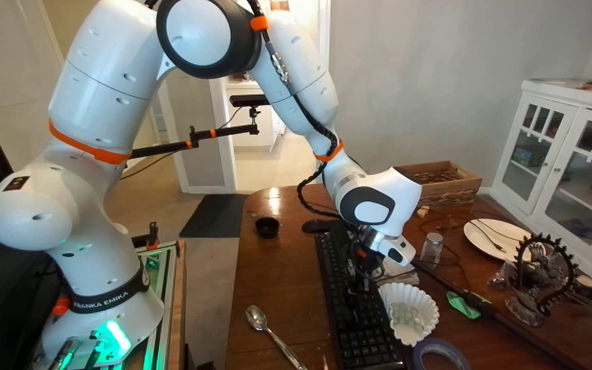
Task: Press the enter button on the keyboard
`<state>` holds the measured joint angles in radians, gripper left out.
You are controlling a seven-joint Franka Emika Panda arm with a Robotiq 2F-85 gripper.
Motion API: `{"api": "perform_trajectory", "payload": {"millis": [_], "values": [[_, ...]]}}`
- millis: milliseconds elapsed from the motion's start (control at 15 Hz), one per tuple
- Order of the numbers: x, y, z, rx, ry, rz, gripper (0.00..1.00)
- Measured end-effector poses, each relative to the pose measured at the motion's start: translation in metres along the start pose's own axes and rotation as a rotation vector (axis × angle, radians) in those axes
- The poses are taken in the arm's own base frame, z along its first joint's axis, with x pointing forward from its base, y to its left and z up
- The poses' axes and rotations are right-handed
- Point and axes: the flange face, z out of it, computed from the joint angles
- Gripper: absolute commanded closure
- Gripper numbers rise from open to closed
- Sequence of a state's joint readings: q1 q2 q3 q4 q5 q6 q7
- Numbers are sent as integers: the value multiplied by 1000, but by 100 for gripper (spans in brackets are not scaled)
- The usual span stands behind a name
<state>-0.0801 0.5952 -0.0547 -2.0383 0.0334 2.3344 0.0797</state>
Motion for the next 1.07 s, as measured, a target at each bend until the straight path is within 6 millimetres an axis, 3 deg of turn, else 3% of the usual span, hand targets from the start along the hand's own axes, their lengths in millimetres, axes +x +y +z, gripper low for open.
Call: {"api": "perform_trajectory", "payload": {"millis": [400, 600, 667, 733, 1067], "values": [[0, -1, -3, 2, 4, -20, 100], [-10, -11, -23, 4, 24, -29, 100], [-17, -16, -33, 5, 36, -31, 82], [-24, -20, -43, 6, 46, -32, 72], [-57, -40, -88, 11, 63, -30, 36]]}}
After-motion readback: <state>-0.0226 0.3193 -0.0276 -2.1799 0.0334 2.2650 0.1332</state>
